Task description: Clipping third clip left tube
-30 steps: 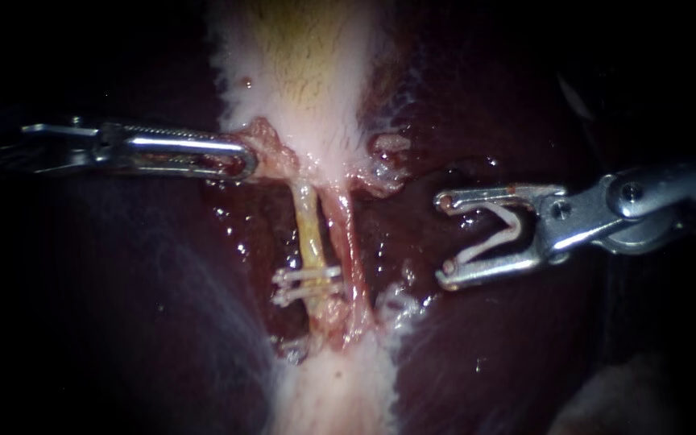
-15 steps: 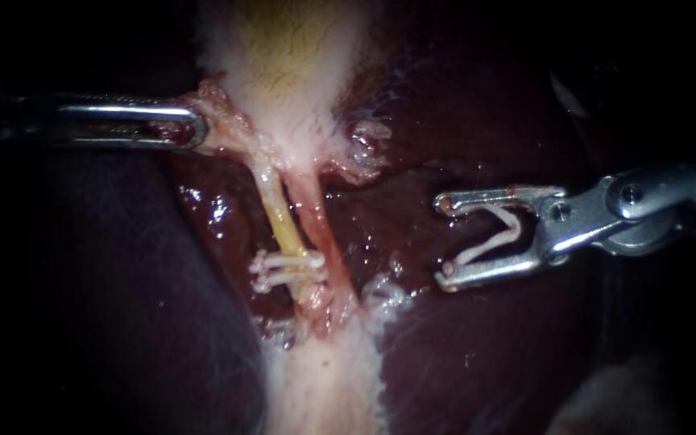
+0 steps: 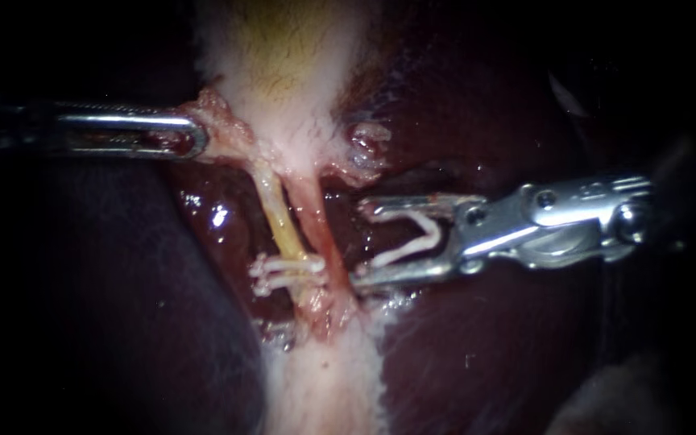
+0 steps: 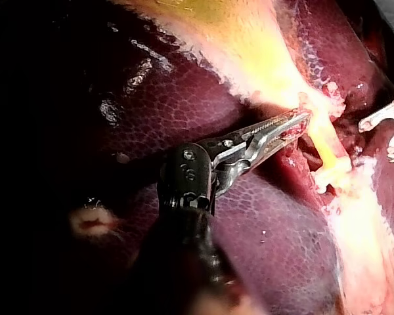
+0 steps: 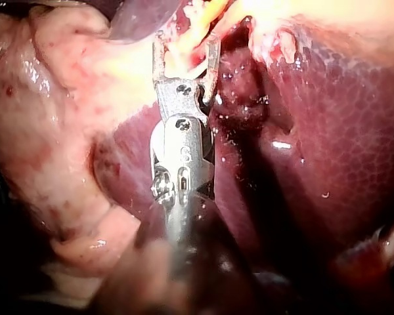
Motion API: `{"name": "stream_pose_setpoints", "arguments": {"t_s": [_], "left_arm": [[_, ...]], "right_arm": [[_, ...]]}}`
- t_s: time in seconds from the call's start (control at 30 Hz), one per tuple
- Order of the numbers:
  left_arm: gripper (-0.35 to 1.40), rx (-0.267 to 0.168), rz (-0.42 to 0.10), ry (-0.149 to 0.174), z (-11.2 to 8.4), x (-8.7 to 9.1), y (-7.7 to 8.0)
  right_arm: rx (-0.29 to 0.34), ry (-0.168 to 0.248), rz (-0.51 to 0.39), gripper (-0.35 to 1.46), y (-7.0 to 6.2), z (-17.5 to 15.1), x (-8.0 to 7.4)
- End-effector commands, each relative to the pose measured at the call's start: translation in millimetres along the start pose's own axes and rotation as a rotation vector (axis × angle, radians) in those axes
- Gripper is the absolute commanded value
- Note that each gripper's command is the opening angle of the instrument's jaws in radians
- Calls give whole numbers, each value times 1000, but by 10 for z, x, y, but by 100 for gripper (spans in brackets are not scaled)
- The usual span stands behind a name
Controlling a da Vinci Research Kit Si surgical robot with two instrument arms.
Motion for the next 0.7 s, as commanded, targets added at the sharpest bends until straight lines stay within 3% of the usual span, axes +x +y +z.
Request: {"name": "stream_pose_setpoints", "arguments": {"t_s": [0.03, 0.27, 0.7], "left_arm": [[-35, -2, 0, 0, -1, 1, 2], [-35, -3, -1, -1, -1, 2, 7], [-35, -7, -1, -2, -1, 2, 16]], "right_arm": [[4, -1, 5, 50, 1, 6, 0], [10, -3, 7, 50, 13, 41, -1], [-4, -1, 15, 50, 54, 60, 0]]}}
